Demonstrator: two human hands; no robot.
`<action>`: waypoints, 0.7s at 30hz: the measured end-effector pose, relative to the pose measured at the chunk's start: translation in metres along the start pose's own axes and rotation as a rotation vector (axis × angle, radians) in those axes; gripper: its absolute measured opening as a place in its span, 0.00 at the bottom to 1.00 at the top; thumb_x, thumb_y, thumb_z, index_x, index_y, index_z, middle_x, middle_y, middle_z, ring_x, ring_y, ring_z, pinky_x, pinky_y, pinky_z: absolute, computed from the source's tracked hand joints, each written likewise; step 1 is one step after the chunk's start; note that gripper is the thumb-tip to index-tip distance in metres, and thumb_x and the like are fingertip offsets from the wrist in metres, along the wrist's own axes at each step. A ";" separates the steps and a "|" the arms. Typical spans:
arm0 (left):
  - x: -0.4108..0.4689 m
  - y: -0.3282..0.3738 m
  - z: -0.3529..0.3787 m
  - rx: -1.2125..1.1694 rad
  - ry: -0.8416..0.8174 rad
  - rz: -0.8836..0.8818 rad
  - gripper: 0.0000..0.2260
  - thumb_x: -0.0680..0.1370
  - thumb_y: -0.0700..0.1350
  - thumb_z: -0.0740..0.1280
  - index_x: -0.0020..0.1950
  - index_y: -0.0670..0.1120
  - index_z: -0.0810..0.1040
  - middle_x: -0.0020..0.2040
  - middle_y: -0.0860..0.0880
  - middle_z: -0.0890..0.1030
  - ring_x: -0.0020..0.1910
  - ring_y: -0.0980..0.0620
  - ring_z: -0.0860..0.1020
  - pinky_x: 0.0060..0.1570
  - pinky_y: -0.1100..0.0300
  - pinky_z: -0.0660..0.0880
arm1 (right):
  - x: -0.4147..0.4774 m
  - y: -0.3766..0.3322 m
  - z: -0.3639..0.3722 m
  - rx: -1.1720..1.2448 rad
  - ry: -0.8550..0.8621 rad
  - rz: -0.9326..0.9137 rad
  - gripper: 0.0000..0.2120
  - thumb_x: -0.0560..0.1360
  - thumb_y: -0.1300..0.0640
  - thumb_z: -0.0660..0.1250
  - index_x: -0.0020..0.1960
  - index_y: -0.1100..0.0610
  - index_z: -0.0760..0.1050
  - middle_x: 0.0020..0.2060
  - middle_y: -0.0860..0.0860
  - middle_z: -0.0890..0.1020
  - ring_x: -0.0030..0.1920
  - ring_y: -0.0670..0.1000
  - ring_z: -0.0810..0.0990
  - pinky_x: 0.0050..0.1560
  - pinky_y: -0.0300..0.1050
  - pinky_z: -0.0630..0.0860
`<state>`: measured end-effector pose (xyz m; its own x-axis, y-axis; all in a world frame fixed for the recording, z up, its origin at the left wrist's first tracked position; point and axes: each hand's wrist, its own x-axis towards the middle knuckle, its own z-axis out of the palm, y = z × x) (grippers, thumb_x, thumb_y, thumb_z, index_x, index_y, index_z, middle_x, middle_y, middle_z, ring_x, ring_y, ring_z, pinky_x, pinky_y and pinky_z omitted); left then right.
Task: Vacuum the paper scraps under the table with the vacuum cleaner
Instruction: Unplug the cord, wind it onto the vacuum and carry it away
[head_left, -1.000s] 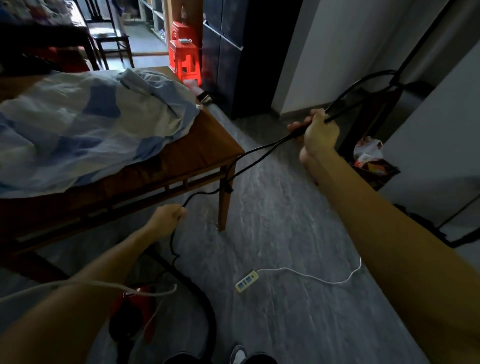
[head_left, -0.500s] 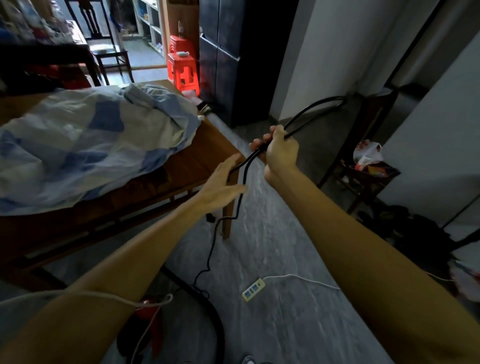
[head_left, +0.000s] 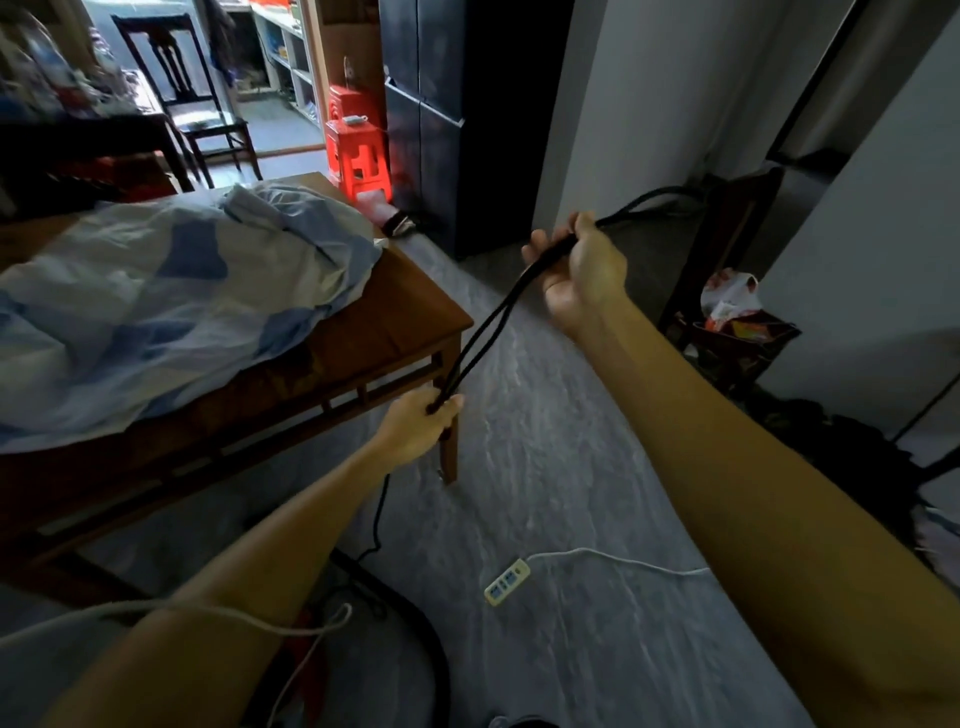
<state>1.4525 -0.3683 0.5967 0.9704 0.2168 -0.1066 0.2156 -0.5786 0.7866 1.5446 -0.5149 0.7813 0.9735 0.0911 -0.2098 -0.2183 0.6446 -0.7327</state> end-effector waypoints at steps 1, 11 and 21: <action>-0.002 -0.002 -0.002 0.028 0.011 0.012 0.18 0.80 0.54 0.59 0.39 0.43 0.75 0.33 0.49 0.76 0.32 0.54 0.75 0.36 0.62 0.71 | 0.006 -0.004 -0.008 0.015 0.016 0.003 0.13 0.83 0.55 0.55 0.44 0.58 0.71 0.35 0.52 0.72 0.38 0.53 0.76 0.52 0.53 0.76; -0.009 0.000 -0.040 0.507 0.197 0.199 0.09 0.81 0.48 0.60 0.49 0.44 0.76 0.43 0.47 0.79 0.42 0.46 0.79 0.37 0.57 0.68 | 0.045 0.048 -0.100 -0.286 0.260 0.356 0.17 0.83 0.47 0.52 0.57 0.58 0.72 0.40 0.56 0.76 0.38 0.53 0.76 0.58 0.50 0.77; -0.023 0.030 -0.070 0.670 0.097 0.202 0.07 0.74 0.42 0.68 0.50 0.44 0.82 0.45 0.44 0.83 0.45 0.44 0.82 0.40 0.57 0.73 | -0.027 0.169 -0.052 -1.523 -0.835 -0.216 0.39 0.74 0.60 0.66 0.78 0.54 0.48 0.70 0.57 0.69 0.69 0.57 0.69 0.69 0.54 0.67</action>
<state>1.4288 -0.3361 0.6653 0.9911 0.1058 0.0813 0.0837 -0.9676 0.2384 1.4776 -0.4478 0.6296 0.6555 0.7545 -0.0335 0.5211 -0.4839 -0.7030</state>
